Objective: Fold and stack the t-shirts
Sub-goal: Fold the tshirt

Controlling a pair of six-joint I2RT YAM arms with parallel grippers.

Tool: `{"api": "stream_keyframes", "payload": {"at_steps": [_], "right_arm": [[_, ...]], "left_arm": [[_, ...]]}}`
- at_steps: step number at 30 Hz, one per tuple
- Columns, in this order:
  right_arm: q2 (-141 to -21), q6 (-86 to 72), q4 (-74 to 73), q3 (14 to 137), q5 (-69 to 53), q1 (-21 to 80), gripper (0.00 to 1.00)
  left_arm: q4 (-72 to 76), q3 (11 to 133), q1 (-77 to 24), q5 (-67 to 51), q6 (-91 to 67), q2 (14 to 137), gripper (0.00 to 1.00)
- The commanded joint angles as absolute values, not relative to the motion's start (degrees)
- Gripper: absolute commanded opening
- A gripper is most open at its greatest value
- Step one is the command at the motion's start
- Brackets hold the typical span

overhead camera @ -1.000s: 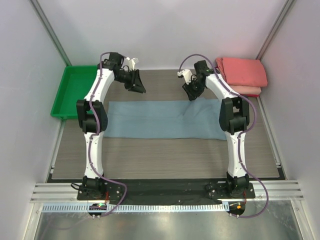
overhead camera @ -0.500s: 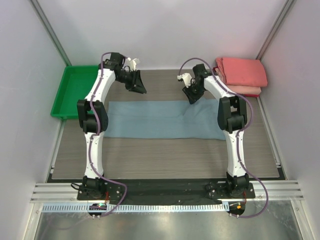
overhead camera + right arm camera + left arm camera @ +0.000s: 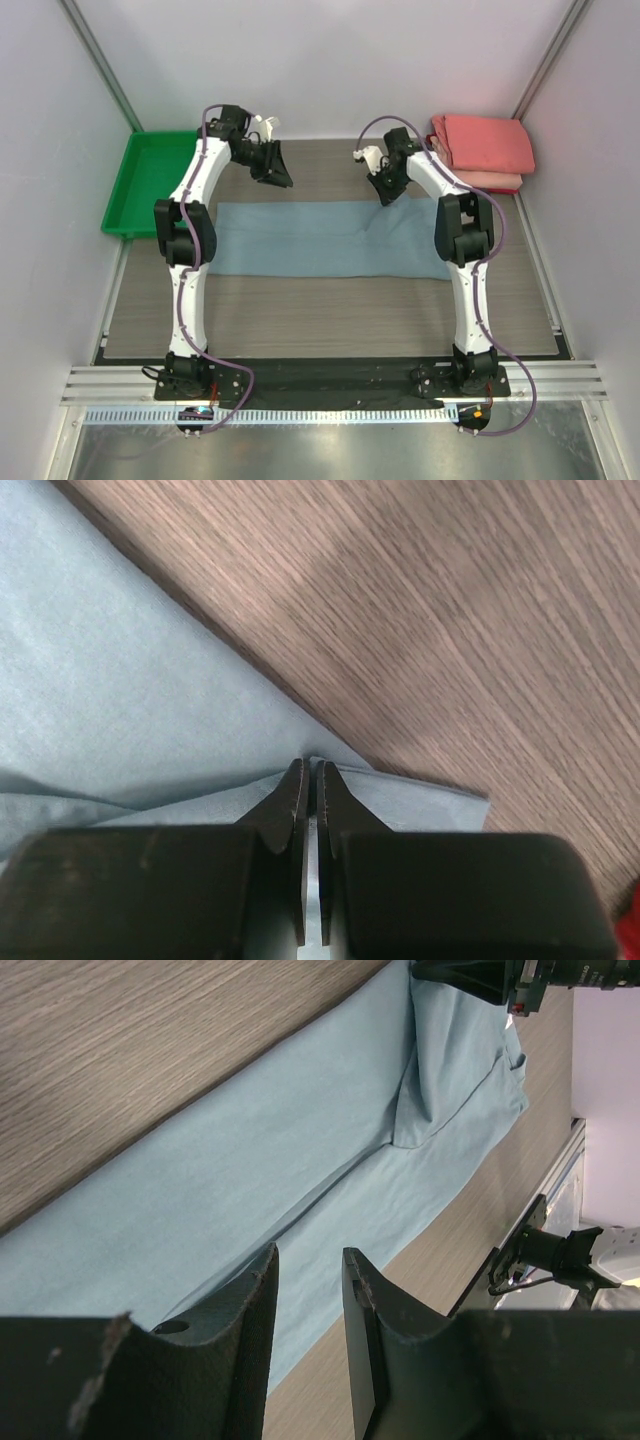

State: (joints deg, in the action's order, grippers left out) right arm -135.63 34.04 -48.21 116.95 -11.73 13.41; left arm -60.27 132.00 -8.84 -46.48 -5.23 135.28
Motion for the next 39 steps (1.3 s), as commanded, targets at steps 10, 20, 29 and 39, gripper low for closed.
{"api": "stream_keyframes", "payload": {"at_steps": [10, 20, 29, 39], "right_arm": [[-124.89, 33.49, -46.58, 112.50, -7.82, 13.54, 0.01], [-111.65, 30.60, -45.97, 99.69, -8.17, 13.62, 0.02], [-101.43, 28.04, -45.44, 84.20, -9.84, 14.15, 0.30], [-114.24, 30.76, -45.88, 98.25, -13.09, 14.15, 0.34]], "left_arm": [[-60.12, 135.09, -9.67, -48.34, -4.66, 135.70, 0.33], [-60.73, 134.74, -10.19, -49.66, -4.04, 135.88, 0.33], [-59.77, 135.97, -12.48, -52.12, -5.19, 138.34, 0.33], [-60.64, 134.83, -13.18, -50.80, -3.87, 136.76, 0.34]]}}
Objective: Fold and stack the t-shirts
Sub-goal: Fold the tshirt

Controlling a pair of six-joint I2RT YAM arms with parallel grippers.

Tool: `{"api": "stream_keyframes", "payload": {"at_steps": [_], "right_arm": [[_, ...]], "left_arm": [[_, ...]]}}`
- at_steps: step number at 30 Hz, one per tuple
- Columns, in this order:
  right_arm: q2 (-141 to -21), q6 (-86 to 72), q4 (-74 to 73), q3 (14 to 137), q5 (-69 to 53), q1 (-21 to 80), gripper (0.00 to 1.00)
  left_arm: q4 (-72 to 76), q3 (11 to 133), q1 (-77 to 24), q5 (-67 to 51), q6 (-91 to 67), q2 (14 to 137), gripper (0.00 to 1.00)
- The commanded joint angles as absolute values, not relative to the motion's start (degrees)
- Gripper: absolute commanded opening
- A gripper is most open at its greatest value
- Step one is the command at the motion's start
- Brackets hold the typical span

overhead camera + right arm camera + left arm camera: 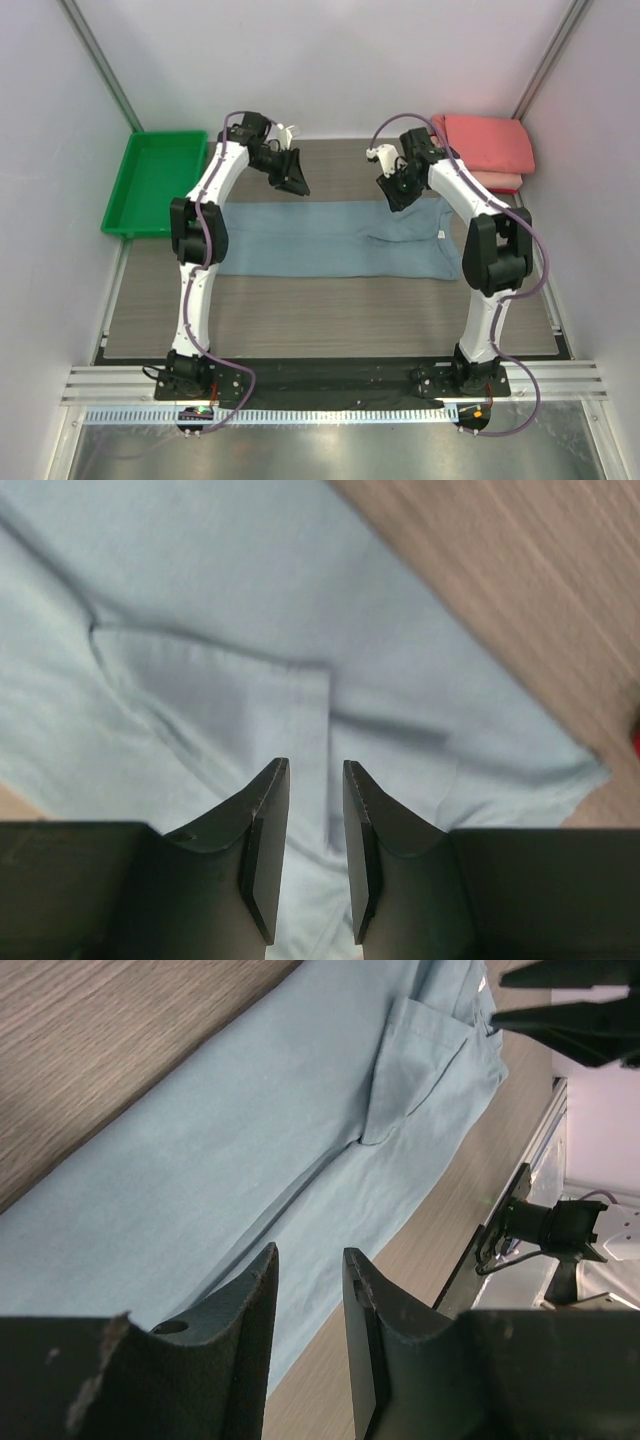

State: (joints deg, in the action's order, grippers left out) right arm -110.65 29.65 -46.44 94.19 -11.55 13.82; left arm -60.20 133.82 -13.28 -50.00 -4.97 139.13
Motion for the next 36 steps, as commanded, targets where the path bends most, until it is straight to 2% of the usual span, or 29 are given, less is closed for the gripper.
{"api": "stream_keyframes", "payload": {"at_steps": [1, 5, 24, 25, 29, 36], "right_arm": [[-115.21, 31.02, -45.88, 98.87, -13.01, 14.15, 0.34], [-119.96, 32.78, -47.37, 100.98, -15.19, 14.06, 0.34], [-126.38, 34.45, -48.52, 103.18, -16.79, 12.83, 0.33], [-126.39, 34.45, -48.52, 103.44, -16.79, 12.75, 0.33], [-127.18, 34.63, -48.52, 104.76, -16.96, 12.48, 0.14], [-122.62, 36.99, -46.76, 107.04, -15.48, 13.27, 0.10]], "left_arm": [[-61.17, 134.39, -13.18, -50.28, -3.52, 136.41, 0.33], [-62.49, 133.24, -13.18, -49.31, -2.02, 134.83, 0.33], [-61.96, 133.33, -13.36, -47.64, -2.11, 135.44, 0.33], [-61.88, 133.33, -13.45, -47.55, -2.02, 135.35, 0.33], [-62.05, 133.24, -13.54, -47.29, -1.85, 135.17, 0.33], [-62.05, 133.42, -13.45, -47.29, -1.76, 135.17, 0.33]]}}
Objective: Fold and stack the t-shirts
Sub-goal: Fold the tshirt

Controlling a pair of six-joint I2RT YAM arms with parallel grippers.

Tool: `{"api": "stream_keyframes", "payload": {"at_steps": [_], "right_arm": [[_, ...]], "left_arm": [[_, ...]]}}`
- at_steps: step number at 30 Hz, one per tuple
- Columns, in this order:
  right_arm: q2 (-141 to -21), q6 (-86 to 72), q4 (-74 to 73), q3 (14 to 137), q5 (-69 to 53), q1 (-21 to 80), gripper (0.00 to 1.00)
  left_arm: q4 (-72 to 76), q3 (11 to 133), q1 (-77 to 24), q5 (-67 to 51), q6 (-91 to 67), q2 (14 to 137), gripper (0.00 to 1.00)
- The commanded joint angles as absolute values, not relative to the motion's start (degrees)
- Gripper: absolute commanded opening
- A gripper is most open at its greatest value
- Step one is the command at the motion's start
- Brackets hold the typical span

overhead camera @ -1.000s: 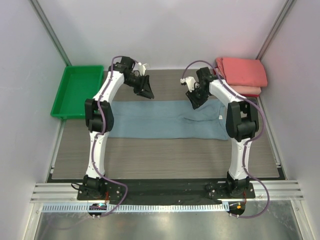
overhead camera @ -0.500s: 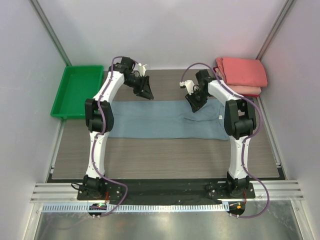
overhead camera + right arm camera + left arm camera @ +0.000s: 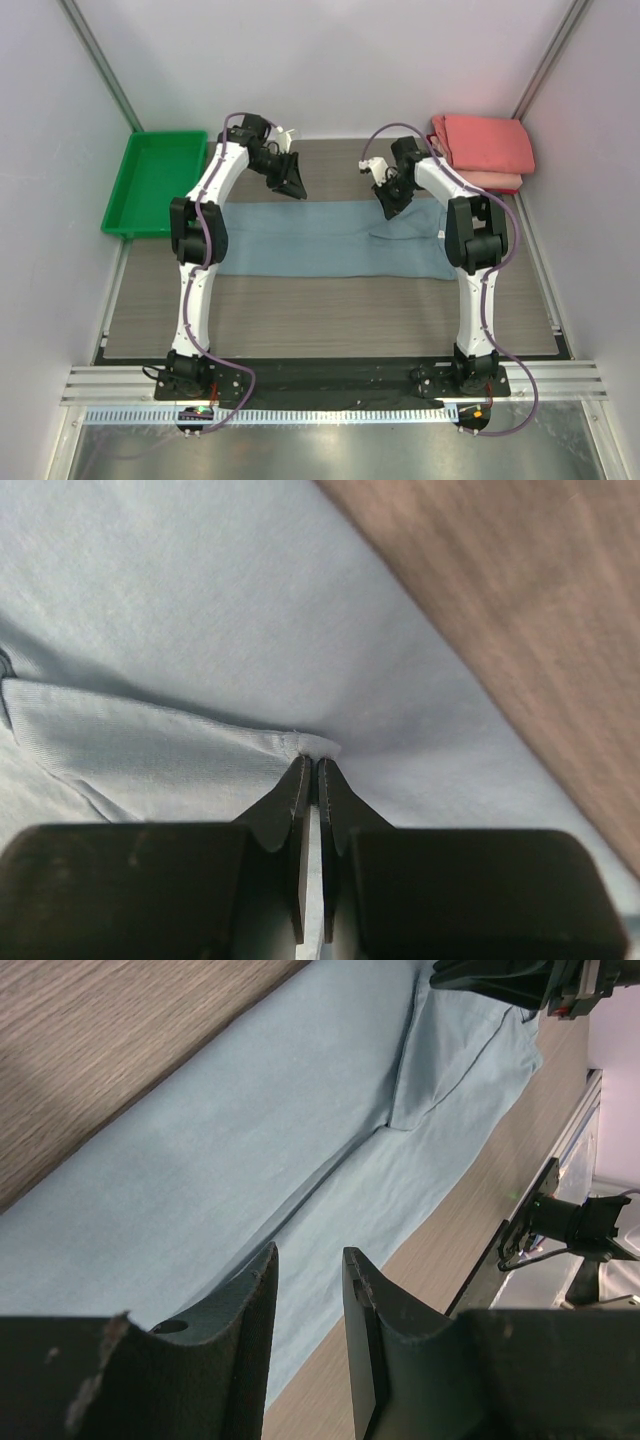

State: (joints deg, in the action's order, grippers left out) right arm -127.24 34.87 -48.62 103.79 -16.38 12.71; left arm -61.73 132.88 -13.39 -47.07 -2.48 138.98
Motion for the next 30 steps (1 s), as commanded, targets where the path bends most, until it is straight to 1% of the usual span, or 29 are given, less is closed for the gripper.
{"api": "stream_keyframes", "payload": {"at_steps": [1, 11, 18, 21, 22, 23, 25, 26, 29, 30], "right_arm": [[-122.26, 37.52, -46.76, 107.22, -15.12, 13.53, 0.10], [-121.28, 41.74, -45.88, 106.61, -14.24, 17.22, 0.10], [-125.32, 45.61, -45.09, 112.05, -12.39, 21.00, 0.10], [-126.30, 45.44, -44.74, 113.90, -11.87, 21.71, 0.12], [-126.21, 45.27, -43.87, 113.99, -11.60, 21.71, 0.15], [-126.04, 44.92, -43.16, 113.65, -11.08, 21.71, 0.24], [-125.34, 44.39, -42.19, 113.12, -9.23, 21.71, 0.34], [-124.98, 44.30, -42.19, 112.77, -8.71, 21.71, 0.42], [-121.74, 42.55, -41.49, 109.78, -7.82, 21.36, 0.46], [-120.60, 41.58, -41.05, 108.12, -7.74, 21.18, 0.47]], "left_arm": [[-61.96, 133.50, -13.53, -47.37, -1.76, 135.18, 0.33], [-61.96, 133.77, -13.53, -47.46, -1.76, 134.91, 0.33], [-62.58, 133.42, -13.54, -47.11, -1.14, 134.30, 0.33], [-62.40, 133.50, -13.54, -47.11, -1.14, 134.12, 0.33], [-62.49, 133.51, -13.45, -47.02, -1.14, 134.30, 0.33], [-62.32, 133.59, -13.53, -47.11, -1.23, 134.38, 0.33], [-62.32, 133.77, -13.53, -47.11, -1.41, 134.56, 0.33], [-62.40, 133.77, -13.54, -47.20, -1.41, 134.56, 0.33], [-63.54, 134.56, -13.54, -45.63, -0.36, 133.86, 0.32], [-64.59, 134.91, -13.62, -42.05, 4.35, 133.25, 0.33]]}}
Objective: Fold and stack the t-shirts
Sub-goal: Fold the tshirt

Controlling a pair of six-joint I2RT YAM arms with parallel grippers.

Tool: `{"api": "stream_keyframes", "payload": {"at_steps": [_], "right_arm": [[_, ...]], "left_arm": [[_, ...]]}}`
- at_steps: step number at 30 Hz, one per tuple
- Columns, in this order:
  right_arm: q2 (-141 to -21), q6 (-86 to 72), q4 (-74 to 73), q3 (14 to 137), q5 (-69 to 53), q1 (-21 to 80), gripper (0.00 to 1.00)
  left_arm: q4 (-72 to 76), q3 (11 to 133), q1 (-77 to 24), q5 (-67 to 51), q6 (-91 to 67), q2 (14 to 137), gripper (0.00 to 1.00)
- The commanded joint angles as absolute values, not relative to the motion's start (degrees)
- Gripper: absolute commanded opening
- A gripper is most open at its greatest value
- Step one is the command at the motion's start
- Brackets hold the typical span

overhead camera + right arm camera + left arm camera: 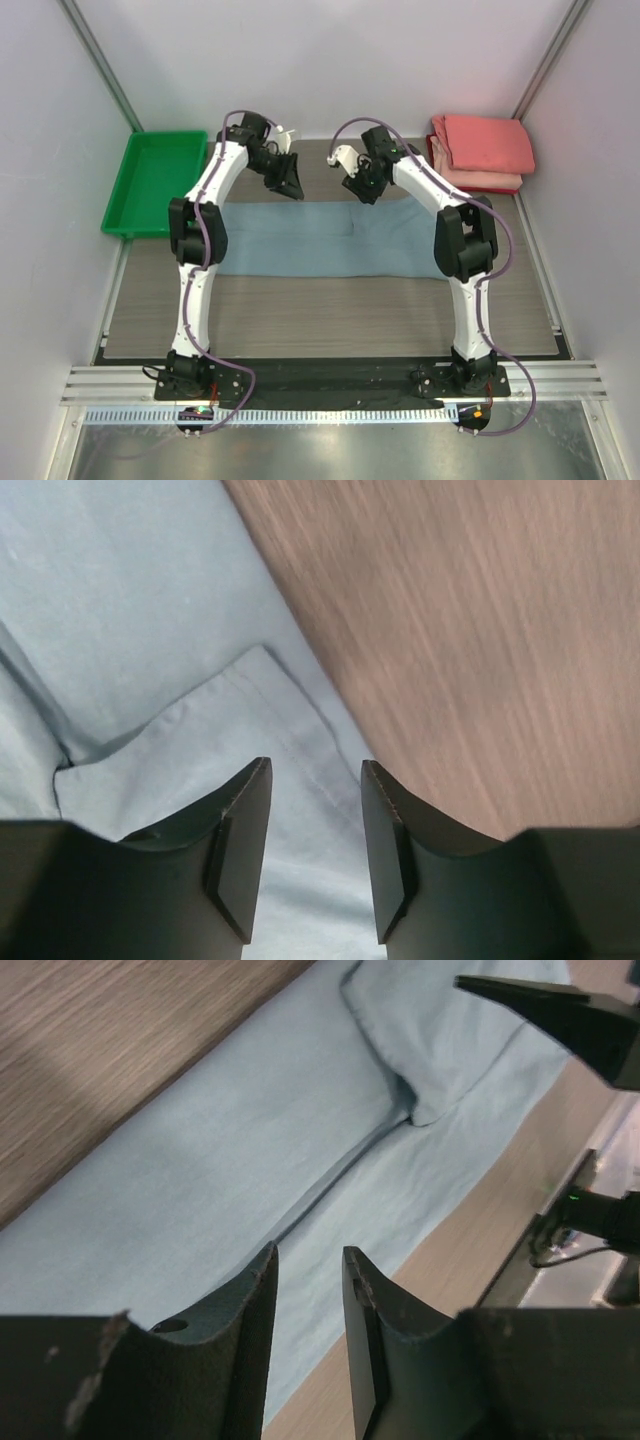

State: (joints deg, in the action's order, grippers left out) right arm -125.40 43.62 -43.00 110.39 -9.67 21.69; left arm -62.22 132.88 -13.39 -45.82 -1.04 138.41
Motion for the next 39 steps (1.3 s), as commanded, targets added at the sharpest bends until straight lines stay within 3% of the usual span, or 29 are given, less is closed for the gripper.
{"api": "stream_keyframes", "payload": {"at_steps": [1, 5, 8, 9, 14, 19, 31, 39], "right_arm": [[-117.80, 39.40, -39.91, 107.15, -8.08, 20.66, 0.47], [-111.29, 34.91, -38.41, 100.84, -8.26, 19.34, 0.49], [-106.55, 34.98, -38.32, 94.34, -7.82, 18.99, 0.49], [-105.74, 34.89, -38.23, 92.91, -7.65, 18.81, 0.49], [-103.19, 32.44, -38.15, 87.55, -8.00, 17.58, 0.50], [-103.36, 30.15, -38.23, 86.66, -9.23, 15.73, 0.50], [-100.72, 31.55, -39.02, 83.59, -8.44, 14.59, 0.51], [-99.66, 30.51, -37.54, 82.26, -5.89, 11.61, 0.51]], "left_arm": [[-66.69, 135.70, -13.88, -40.18, 8.83, 131.94, 0.34], [-78.70, 133.52, -14.24, -29.63, 25.19, 126.31, 0.39], [-83.31, 120.45, -14.24, -23.92, 39.08, 117.38, 0.40], [-83.49, 110.93, -14.24, -22.17, 42.07, 114.81, 0.40], [-79.91, 87.40, -14.76, -9.53, 55.96, 100.22, 0.43], [-69.98, 73.50, -14.94, -0.54, 58.27, 97.29, 0.42], [-55.03, 69.97, -14.33, 5.62, 55.11, 105.37, 0.43], [-55.11, 68.21, -14.24, 5.80, 54.67, 107.49, 0.38]]}}
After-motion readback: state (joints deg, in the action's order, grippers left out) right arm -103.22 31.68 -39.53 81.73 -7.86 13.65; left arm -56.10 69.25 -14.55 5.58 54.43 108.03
